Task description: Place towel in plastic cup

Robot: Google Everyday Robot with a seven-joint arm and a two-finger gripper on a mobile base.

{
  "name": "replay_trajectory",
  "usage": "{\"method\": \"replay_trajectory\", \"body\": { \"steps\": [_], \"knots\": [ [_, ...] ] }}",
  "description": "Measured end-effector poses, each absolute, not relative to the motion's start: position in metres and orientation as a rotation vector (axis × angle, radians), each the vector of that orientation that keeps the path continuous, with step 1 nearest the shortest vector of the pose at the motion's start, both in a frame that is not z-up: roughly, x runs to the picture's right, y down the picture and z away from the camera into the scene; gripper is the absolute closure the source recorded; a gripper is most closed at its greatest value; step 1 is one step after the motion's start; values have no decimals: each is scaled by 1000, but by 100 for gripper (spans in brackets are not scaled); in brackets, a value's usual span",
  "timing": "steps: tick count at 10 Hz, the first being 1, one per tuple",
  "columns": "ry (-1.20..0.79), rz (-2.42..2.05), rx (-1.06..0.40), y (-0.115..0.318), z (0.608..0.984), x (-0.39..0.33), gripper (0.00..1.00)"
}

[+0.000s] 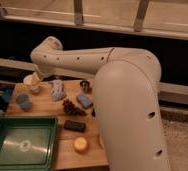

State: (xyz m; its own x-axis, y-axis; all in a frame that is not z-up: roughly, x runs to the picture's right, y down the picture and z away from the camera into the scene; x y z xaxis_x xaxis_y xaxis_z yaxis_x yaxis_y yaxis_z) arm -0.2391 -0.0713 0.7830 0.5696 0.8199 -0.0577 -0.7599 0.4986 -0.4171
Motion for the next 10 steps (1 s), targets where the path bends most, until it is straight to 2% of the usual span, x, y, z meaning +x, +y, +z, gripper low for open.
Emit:
{"method": "replay_trajectory", "body": {
  "steps": [2, 4, 10],
  "knots": [
    [-110, 995, -407, -64, 799, -231, 20],
    [-53, 1070, -400, -54, 832, -216, 20],
    [-29, 1278, -430, -52, 906, -197, 20]
  ]
}}
